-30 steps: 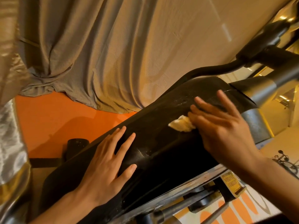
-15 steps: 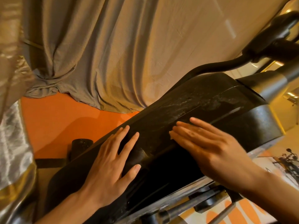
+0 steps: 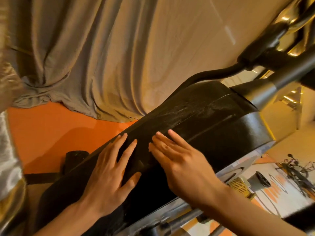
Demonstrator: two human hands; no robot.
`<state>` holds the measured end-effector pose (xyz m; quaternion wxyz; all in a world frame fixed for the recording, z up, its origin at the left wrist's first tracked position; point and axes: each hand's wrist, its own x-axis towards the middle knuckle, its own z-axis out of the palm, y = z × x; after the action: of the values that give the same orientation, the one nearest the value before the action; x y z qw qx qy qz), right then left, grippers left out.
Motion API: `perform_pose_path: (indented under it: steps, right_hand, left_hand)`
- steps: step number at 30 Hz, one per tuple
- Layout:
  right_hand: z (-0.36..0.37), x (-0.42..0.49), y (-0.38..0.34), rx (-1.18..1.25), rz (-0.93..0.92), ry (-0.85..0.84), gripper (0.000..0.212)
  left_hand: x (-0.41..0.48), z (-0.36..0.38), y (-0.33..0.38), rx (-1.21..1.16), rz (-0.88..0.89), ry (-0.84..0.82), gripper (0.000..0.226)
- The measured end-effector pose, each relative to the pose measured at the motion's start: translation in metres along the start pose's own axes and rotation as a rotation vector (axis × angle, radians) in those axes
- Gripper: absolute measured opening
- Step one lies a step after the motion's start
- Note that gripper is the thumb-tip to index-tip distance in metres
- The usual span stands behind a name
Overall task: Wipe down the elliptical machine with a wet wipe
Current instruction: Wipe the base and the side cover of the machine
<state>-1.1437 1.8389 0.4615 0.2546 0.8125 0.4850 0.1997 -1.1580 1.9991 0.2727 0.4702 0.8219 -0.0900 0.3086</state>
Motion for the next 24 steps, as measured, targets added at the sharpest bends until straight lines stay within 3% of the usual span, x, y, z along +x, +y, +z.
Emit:
perform_pose_path:
  steps: [2, 5, 7, 10, 13, 17, 21, 24]
  right_hand:
    - [-0.021, -0.006, 0.04, -0.07, 0.038, 0.018, 0.049]
    - [-0.062, -0.017, 0.097, -0.143, 0.312, 0.065, 0.051]
    - [-0.064, -0.016, 0.098, -0.136, 0.421, 0.111, 0.053]
    - [-0.025, -0.006, 0.049, -0.073, 0.376, 0.182, 0.053]
    - [0.004, 0.0, -0.004, -0.005, 0.125, 0.075, 0.049]
    - [-0.003, -0.011, 0.015, -0.085, -0.055, 0.002, 0.046]
    - [-0.035, -0.023, 0.075, -0.199, 0.128, 0.08, 0.054]
    - [-0.039, -0.021, 0.069, -0.223, 0.346, 0.1, 0.064]
  left_hand:
    - [0.0, -0.001, 0.001, -0.006, 0.001, -0.007, 0.074]
    - [-0.001, -0.001, -0.001, -0.009, -0.006, -0.016, 0.076]
    - [-0.001, 0.0, -0.001, -0.011, -0.01, -0.014, 0.077]
    - [-0.001, 0.0, -0.002, -0.019, -0.001, -0.006, 0.077]
    - [0.0, 0.0, -0.003, -0.005, 0.018, 0.0, 0.076]
    - [-0.001, 0.0, -0.004, 0.001, 0.021, 0.0, 0.075]
    - [-0.001, -0.001, -0.003, 0.002, 0.016, -0.001, 0.076]
    - [-0.002, 0.0, -0.002, 0.004, 0.015, 0.006, 0.076]
